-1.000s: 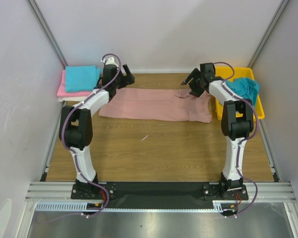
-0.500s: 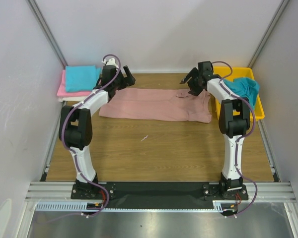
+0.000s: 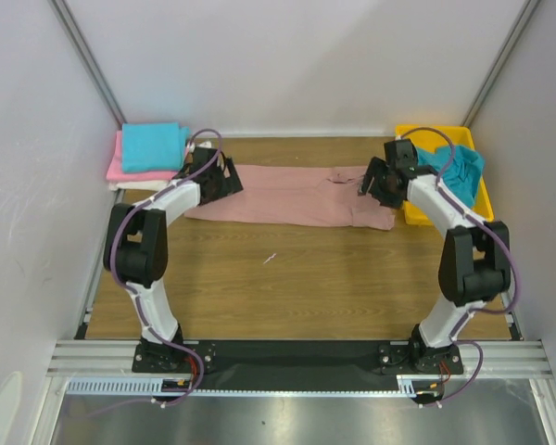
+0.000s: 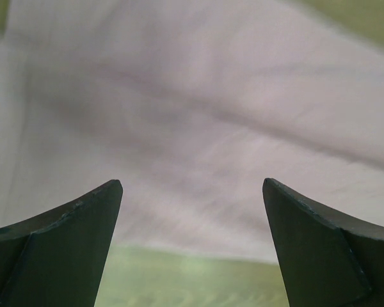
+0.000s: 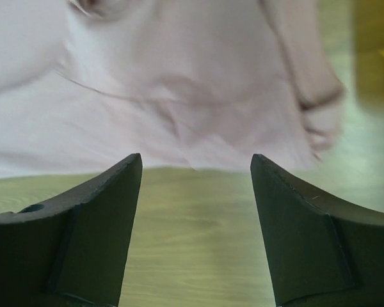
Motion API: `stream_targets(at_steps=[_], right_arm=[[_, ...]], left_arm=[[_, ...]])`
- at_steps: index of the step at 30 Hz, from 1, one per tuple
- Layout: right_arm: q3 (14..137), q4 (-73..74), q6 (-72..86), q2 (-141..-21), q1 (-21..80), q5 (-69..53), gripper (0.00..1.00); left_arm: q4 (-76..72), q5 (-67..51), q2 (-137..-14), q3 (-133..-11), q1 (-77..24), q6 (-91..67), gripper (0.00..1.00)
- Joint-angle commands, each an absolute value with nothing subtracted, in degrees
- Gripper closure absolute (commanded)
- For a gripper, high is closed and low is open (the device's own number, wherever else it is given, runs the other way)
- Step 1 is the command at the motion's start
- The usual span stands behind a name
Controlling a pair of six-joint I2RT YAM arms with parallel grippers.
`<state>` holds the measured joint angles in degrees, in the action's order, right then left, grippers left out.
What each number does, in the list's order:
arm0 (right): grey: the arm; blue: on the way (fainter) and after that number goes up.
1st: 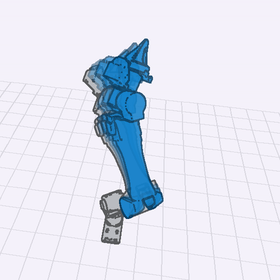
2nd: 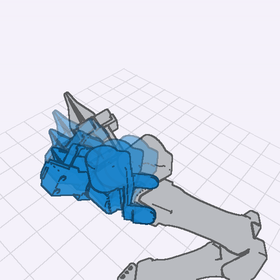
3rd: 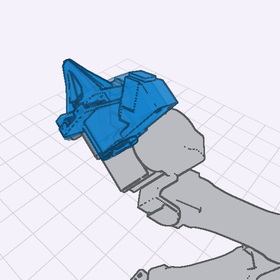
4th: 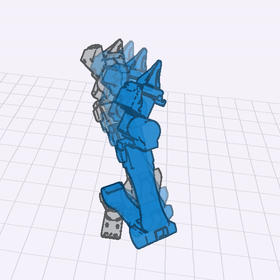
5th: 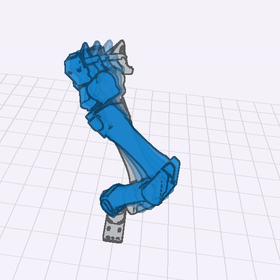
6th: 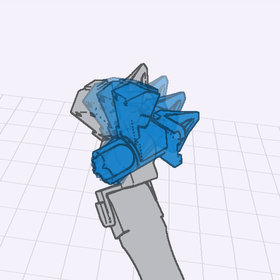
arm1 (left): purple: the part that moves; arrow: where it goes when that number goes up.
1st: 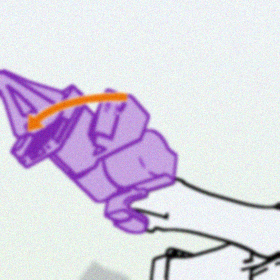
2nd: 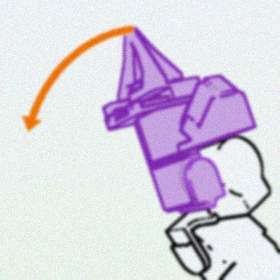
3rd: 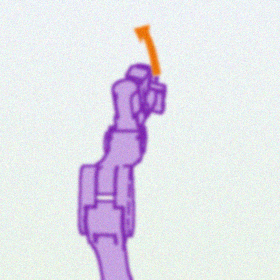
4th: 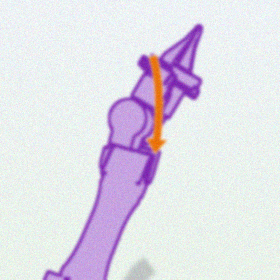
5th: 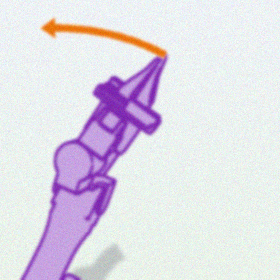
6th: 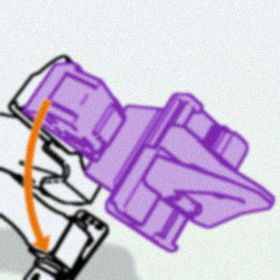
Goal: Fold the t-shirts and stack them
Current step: Fold the tshirt
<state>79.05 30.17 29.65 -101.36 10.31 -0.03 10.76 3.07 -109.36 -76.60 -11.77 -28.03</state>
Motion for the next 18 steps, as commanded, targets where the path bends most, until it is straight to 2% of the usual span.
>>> stream_targets(at_steps=[1,8,15,18], right_arm=[[72.5,30.6,23.7,-96.0,9.5,3.1,0.27],[67.3,29.9,19.3,-93.0,9.1,4.4,0.32],[64.3,29.1,20.6,-91.8,9.0,5.3,0.33],[62.8,29.2,21.4,-90.8,8.9,6.2,0.33]], left_arm=[[18.4,9.7,-102.6,-72.2,-11.6,-32.0,0.02],[22.3,11.3,-100.7,-66.5,-7.0,-39.8,0.05],[20.6,15.1,-98.0,-63.5,-3.5,-39.3,0.08],[20.3,15.6,-99.0,-63.5,-2.0,-39.6,0.13]])
